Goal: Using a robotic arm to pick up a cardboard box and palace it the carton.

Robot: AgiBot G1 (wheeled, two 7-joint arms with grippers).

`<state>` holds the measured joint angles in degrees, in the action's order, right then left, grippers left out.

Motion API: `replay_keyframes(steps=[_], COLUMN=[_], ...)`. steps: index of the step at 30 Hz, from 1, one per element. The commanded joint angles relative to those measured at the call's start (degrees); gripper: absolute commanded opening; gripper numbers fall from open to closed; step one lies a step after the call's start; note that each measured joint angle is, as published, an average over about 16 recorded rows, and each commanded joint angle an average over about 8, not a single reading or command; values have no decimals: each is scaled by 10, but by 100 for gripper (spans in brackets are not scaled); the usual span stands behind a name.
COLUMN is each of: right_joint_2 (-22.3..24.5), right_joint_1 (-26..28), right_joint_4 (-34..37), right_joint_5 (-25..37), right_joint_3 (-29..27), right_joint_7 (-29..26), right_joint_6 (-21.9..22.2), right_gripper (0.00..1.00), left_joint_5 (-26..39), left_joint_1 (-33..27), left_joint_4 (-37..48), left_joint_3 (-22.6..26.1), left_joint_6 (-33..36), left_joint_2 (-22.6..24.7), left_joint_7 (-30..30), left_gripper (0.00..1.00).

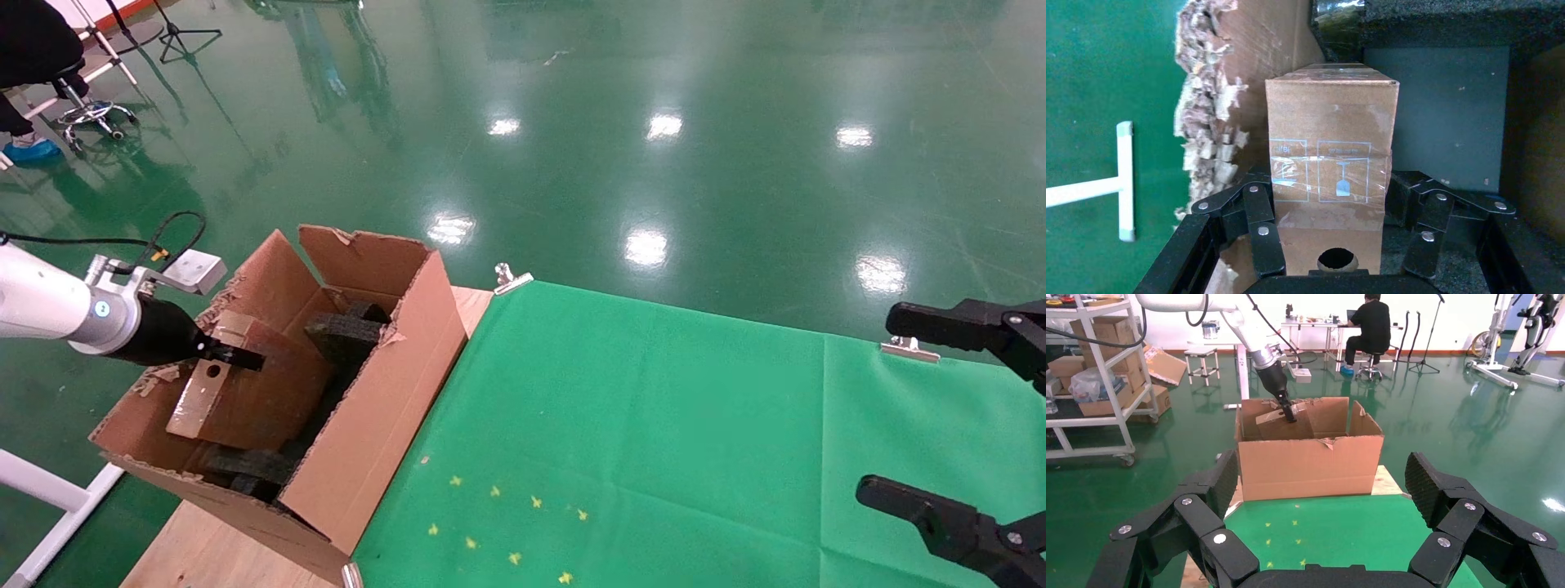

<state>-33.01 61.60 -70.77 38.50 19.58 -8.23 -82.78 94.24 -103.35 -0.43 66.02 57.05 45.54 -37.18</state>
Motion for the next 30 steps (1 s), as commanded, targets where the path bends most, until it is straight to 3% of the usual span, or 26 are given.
replay_keyframes(steps=[1, 4, 5, 30], right_joint_2=[0, 0, 0, 0], right_joint_1=[0, 0, 0, 0], right_joint_4=[0, 0, 0, 0], right_joint_5=[0, 0, 0, 0], right_joint_3=[0, 0, 0, 0], right_joint_7=[0, 0, 0, 0], right_joint_6=[0, 0, 0, 0], right_gripper=[100, 100, 100, 100], left_joint_5=[-3, -4, -5, -7], left_joint_1=[3, 4, 5, -3], left_joint_4=[2, 2, 2, -3], left_joint_3=[-2, -3, -3, -5], left_joint_6=[1, 0, -1, 7], left_joint_2=[1, 1, 1, -1], left_joint_7=[0, 0, 1, 2], left_gripper=[54, 92, 100, 100])
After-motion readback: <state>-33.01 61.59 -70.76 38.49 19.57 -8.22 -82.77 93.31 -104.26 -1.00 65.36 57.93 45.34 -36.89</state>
